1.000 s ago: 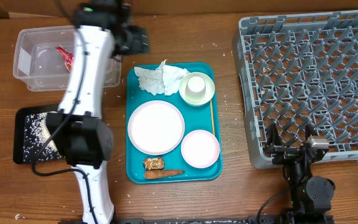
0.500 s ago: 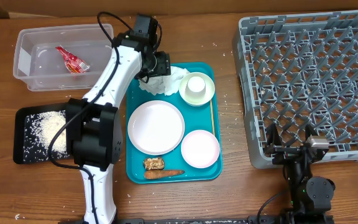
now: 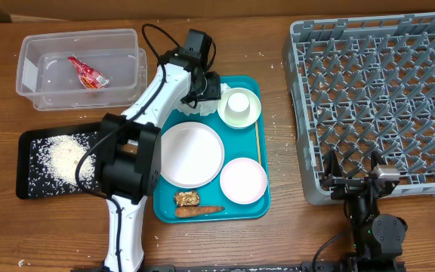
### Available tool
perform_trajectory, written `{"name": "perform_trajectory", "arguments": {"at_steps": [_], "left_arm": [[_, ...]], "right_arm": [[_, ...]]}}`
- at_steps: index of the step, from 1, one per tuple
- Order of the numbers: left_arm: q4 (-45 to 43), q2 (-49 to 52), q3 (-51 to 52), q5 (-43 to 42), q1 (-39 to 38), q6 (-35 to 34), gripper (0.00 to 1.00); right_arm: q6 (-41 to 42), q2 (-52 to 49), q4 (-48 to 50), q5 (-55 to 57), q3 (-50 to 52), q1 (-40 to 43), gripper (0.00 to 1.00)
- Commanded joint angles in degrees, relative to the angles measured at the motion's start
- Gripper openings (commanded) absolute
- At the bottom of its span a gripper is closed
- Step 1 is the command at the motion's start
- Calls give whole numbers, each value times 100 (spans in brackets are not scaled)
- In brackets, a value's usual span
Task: Sort waste into correct bins and load items into the dishwasher
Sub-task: 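Reach the left gripper back to the crumpled white tissue, then grasp the tissue and drop it into the clear bin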
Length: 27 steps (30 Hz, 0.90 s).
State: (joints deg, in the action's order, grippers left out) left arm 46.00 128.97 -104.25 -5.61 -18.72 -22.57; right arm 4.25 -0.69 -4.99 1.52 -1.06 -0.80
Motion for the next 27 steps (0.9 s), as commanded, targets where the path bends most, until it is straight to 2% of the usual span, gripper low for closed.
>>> {"name": "perform_trajectory", "arguments": {"at_steps": [1, 4, 6, 7, 10, 15, 27], "left_arm": [[-55, 199, 66, 26, 59, -144, 63], [-109, 197, 61, 26, 59, -142, 59], [-107, 197, 59, 24, 70, -144, 44], [-85, 175, 57, 24, 74, -144, 39], [48, 74, -20, 24, 96, -144, 36], [411, -267, -376, 20, 219, -153, 6], [1075, -1639, -688, 26, 914, -210, 4]], "right_arm": [[-20, 50, 35, 35, 59, 22, 100], [-22, 50, 35, 35, 59, 22, 100], [-22, 50, 35, 35, 59, 22, 100], [-20, 50, 35, 35, 59, 22, 100], [-22, 50, 35, 35, 59, 22, 100], [-20, 50, 35, 35, 59, 22, 100], [-22, 50, 35, 35, 59, 22, 100]]}}
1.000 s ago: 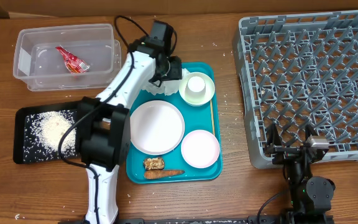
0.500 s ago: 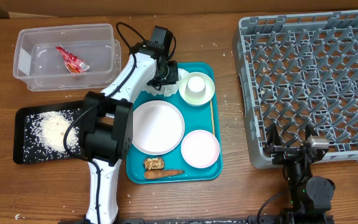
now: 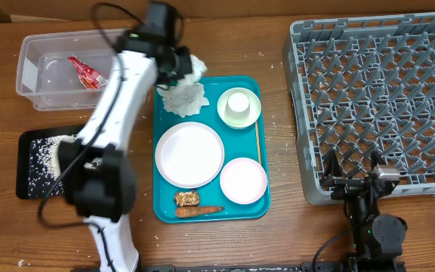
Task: Sort waste into correct bins and load items into the dishwasher
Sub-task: 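Grasp the tissue and drop it into the clear bin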
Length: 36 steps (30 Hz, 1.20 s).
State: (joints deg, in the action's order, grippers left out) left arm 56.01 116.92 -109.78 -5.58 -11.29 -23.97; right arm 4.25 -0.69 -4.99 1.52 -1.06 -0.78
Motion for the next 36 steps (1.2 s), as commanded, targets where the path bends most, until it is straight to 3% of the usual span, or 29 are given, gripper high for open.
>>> {"name": "perform_trajectory", "arguments": {"at_steps": [1, 4, 12, 15, 16, 17, 18, 19, 29, 33, 36], "left_arm": [[76, -557, -136, 31, 256, -70, 4], [46, -822, -136, 529, 485, -144, 4], [-72, -728, -107, 3508, 1115, -264, 4], [-140, -446, -103, 3845, 1357, -238, 6], [-216, -216, -103, 3842, 1519, -83, 19], [-245, -111, -103, 3842, 1582, -31, 41], [-256, -13, -103, 3834, 1641, -26, 75], [-249, 85, -105, 3812, 1694, -24, 100], [192, -212, -107, 3206, 1397, -22, 100], [485, -461, -107, 1698, 986, 321, 99], [487, -411, -85, 413, 599, 1427, 97]], "right_arm": [[-20, 50, 35, 35, 59, 20, 100], [-20, 50, 35, 35, 59, 20, 100], [-22, 50, 35, 35, 59, 20, 100], [-20, 50, 35, 35, 59, 20, 100], [-22, 50, 35, 35, 59, 20, 100], [-20, 50, 35, 35, 59, 20, 100], [-20, 50, 35, 35, 59, 20, 100], [-20, 50, 35, 35, 59, 20, 100], [-20, 50, 35, 35, 59, 20, 100], [-20, 50, 35, 35, 59, 20, 100], [-20, 50, 35, 35, 59, 20, 100]]}}
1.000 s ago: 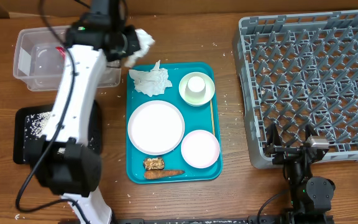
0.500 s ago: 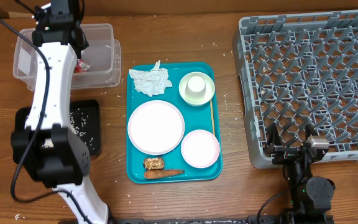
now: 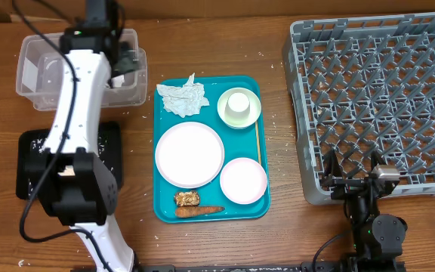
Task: Sort waste into correct bins and load items into the dishwasher
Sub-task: 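Grasp the tissue and drop it into the clear bin, then grasp the remaining tissue on the teal tray with the left gripper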
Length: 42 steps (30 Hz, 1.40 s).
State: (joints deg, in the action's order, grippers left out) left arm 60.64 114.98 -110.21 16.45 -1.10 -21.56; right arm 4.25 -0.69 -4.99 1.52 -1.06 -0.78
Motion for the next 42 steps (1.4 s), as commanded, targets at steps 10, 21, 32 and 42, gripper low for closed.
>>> {"name": "perform_trajectory", "arguments": {"at_steps": [10, 21, 32, 42], "left_arm": [[-46, 645, 562, -1604, -1329, 1231, 95], [-531, 1569, 562, -1648, -1392, 1300, 86], [-481, 1755, 459, -1650, -1394, 1255, 45], [426, 1021, -935, -758, -1342, 800, 4]], "right_arm": [[-22, 50, 35, 35, 59, 20, 100], [-20, 50, 35, 35, 59, 20, 100], [-20, 50, 35, 35, 59, 20, 100], [-20, 50, 35, 35, 59, 20, 100]]}}
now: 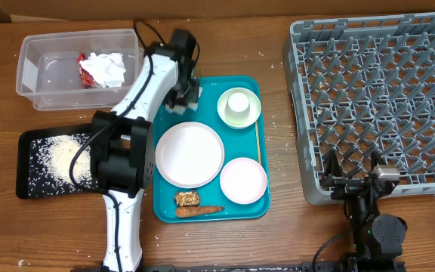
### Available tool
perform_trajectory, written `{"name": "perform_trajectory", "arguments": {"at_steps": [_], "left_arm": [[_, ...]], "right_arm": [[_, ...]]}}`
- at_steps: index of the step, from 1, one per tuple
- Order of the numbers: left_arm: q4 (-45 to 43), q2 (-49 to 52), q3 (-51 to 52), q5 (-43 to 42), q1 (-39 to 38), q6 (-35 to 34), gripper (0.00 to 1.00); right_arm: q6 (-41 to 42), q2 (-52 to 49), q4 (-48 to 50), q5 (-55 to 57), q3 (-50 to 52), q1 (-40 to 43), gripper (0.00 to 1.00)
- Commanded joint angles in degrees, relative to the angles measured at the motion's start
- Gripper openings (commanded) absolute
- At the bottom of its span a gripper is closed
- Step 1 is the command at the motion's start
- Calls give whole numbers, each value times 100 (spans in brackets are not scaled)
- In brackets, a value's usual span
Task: Sort waste into correct bins and load items into the dishwasher
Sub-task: 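Grasp the remaining tissue on the teal tray with the left gripper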
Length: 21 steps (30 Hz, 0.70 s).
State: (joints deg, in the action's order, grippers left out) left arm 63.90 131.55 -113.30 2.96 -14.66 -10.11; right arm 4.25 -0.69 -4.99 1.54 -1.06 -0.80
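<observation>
My left gripper [185,94] is down over the back left corner of the teal tray [261,202], on top of a crumpled white tissue [174,109] of which only scraps show. The wrist hides the fingers. Another white tissue [106,69] lies in the clear plastic bin [29,75] on a red wrapper [84,62]. The tray also carries a large white plate [191,155], a small plate [243,181], a cup in a bowl [239,106], a chopstick [258,140], food scraps [186,199] and a carrot piece [199,211]. My right gripper [352,168] rests open at the grey dish rack's [376,91] front edge.
A black tray [29,185] with spilled rice lies left of the teal tray, in front of the bin. The left arm runs from the table's front edge up past both trays. Rice grains are scattered on the wood.
The left gripper was over the clear bin and is now down on the tissue on the tray. A white tissue now lies in the bin on the red wrapper.
The left gripper was down on the tissues at the tray's back left corner. Then it held one tissue above the tray's back edge, with a second left on the tray. Then it was over the bin. Now that tissue lies in the bin and the gripper is back at the tray.
</observation>
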Motion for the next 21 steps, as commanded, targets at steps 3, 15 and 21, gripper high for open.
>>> {"name": "perform_trajectory", "arguments": {"at_steps": [3, 15, 21], "left_arm": [[44, -981, -1012, 1106, 109, -428, 4], [-1051, -1294, -1152, 2653, 1416, -431, 11], [-734, -831, -1152, 2319, 2105, -428, 36]], "right_arm": [[-20, 50, 35, 33, 59, 22, 100], [-20, 50, 35, 33, 59, 22, 100], [-20, 50, 35, 33, 59, 22, 100]]}}
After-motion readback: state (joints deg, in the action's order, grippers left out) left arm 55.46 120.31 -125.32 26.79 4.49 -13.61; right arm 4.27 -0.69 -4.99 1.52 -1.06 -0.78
